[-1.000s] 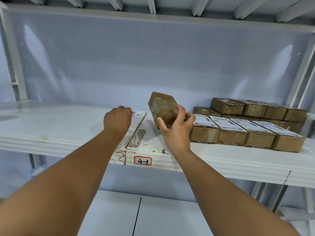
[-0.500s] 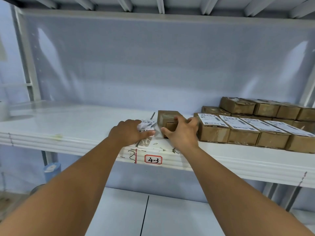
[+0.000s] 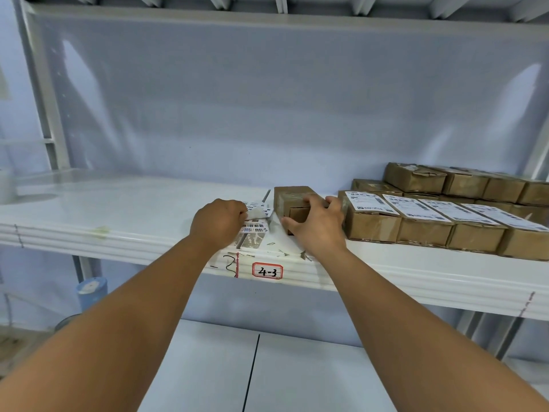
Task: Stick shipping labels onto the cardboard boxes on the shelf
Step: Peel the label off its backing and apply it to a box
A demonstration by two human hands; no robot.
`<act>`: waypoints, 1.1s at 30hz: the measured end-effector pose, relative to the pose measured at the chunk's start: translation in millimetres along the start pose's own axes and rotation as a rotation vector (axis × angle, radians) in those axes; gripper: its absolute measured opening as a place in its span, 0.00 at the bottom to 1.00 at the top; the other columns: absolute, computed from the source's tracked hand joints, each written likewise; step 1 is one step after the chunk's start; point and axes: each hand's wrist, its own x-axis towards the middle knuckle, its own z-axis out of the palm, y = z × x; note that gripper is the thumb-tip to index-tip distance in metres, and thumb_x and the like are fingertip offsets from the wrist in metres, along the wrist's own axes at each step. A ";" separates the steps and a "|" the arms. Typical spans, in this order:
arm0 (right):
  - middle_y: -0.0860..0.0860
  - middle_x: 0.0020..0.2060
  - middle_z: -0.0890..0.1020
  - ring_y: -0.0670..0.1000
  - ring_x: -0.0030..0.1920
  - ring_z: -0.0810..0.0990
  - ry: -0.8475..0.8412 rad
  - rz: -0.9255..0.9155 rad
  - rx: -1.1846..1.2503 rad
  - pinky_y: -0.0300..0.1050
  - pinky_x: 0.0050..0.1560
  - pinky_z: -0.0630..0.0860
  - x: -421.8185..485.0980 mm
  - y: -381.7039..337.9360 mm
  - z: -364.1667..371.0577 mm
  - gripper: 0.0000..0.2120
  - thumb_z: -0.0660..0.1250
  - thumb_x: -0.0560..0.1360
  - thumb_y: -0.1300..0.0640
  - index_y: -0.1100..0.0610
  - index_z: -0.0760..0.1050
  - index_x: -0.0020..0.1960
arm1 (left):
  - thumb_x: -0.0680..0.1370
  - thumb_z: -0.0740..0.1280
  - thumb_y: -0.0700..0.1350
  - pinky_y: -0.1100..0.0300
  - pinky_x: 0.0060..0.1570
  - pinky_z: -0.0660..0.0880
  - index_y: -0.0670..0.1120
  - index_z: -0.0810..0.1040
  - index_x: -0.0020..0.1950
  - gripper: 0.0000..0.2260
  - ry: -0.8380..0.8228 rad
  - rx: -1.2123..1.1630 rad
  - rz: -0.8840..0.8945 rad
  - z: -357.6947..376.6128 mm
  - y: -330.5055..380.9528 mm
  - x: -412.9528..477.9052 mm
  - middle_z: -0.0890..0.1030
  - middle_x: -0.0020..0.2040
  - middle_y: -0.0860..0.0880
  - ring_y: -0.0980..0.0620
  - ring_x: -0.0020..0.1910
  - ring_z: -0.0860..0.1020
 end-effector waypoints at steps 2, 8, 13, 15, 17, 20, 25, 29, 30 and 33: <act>0.56 0.72 0.53 0.58 0.73 0.53 -0.003 -0.007 0.002 0.50 0.70 0.63 0.6 0.1 0.8 0.32 0.70 0.72 0.44 0.51 0.64 0.71 | 0.81 0.58 0.46 0.59 0.36 0.64 0.46 0.78 0.45 0.11 0.067 0.030 -0.008 -3.1 3.1 -1.8 0.80 0.40 0.47 0.46 0.41 0.73; 0.55 0.75 0.57 0.55 0.76 0.46 0.072 -0.171 -0.083 0.52 0.76 0.49 -2.1 1.2 0.7 0.27 0.66 0.74 0.42 0.51 0.68 0.70 | 0.80 0.61 0.39 0.57 0.41 0.66 0.41 0.79 0.51 0.08 0.403 -0.182 -0.023 -4.7 7.6 -9.8 0.80 0.43 0.44 0.44 0.47 0.72; 0.51 0.48 0.80 0.50 0.56 0.72 0.516 -0.468 0.003 0.48 0.60 0.61 -15.4 -9.9 3.8 0.13 0.61 0.74 0.48 0.54 0.80 0.49 | 0.76 0.61 0.37 0.66 0.45 0.62 0.40 0.80 0.47 0.08 0.578 -0.334 0.157 -2.8 38.6 -16.5 0.80 0.43 0.44 0.48 0.45 0.72; 0.49 0.42 0.81 0.45 0.44 0.77 0.325 -0.291 0.386 0.43 0.50 0.70 -27.0 -21.1 -5.9 0.14 0.59 0.79 0.48 0.55 0.79 0.49 | 0.75 0.60 0.39 0.64 0.43 0.65 0.41 0.80 0.46 0.10 0.636 -0.315 0.239 -5.8 53.7 -17.5 0.81 0.41 0.45 0.47 0.43 0.71; 0.48 0.36 0.82 0.42 0.35 0.80 0.114 -0.002 0.860 0.38 0.40 0.76 -29.9 -27.4 -18.3 0.18 0.58 0.80 0.44 0.55 0.79 0.43 | 0.73 0.60 0.37 0.60 0.39 0.67 0.41 0.81 0.45 0.10 0.709 -0.240 0.310 -9.3 68.6 -19.2 0.81 0.40 0.46 0.46 0.41 0.71; 0.57 0.43 0.85 0.55 0.44 0.84 0.003 0.225 1.173 0.53 0.50 0.79 -22.4 -23.7 -35.2 0.21 0.59 0.79 0.43 0.56 0.81 0.41 | 0.72 0.60 0.36 0.57 0.37 0.71 0.41 0.82 0.43 0.11 0.768 -0.153 0.438 -11.2 83.0 -24.5 0.82 0.40 0.46 0.49 0.42 0.68; 0.58 0.46 0.85 0.61 0.48 0.83 0.089 0.262 1.069 0.59 0.51 0.78 -21.8 -4.8 -59.9 0.11 0.61 0.78 0.63 0.56 0.80 0.43 | 0.68 0.53 0.36 0.59 0.52 0.69 0.40 0.81 0.50 0.20 0.541 -0.368 0.446 -5.9 100.8 -37.7 0.81 0.49 0.45 0.50 0.51 0.69; 0.51 0.40 0.83 0.53 0.40 0.82 0.046 0.263 0.987 0.52 0.44 0.79 -33.3 9.9 -72.1 0.13 0.60 0.79 0.64 0.54 0.77 0.39 | 0.71 0.55 0.27 0.55 0.59 0.73 0.44 0.80 0.51 0.20 0.416 -0.943 -0.092 -22.6 117.6 -40.7 0.78 0.54 0.49 0.55 0.54 0.74; 0.50 0.38 0.83 0.51 0.38 0.81 0.028 0.255 0.954 0.53 0.44 0.80 -36.2 12.3 -74.3 0.13 0.60 0.79 0.64 0.54 0.77 0.39 | 0.73 0.57 0.30 0.52 0.59 0.74 0.47 0.80 0.50 0.17 0.399 -1.026 -0.207 -25.7 118.3 -37.3 0.78 0.53 0.51 0.54 0.55 0.76; 0.46 0.36 0.83 0.49 0.36 0.81 -0.021 0.219 0.883 0.50 0.41 0.79 -43.5 18.1 -79.9 0.13 0.61 0.79 0.63 0.52 0.79 0.40 | 0.73 0.66 0.48 0.47 0.59 0.74 0.55 0.78 0.48 0.05 0.272 -1.249 -0.390 -36.0 123.0 -27.0 0.81 0.53 0.49 0.49 0.54 0.80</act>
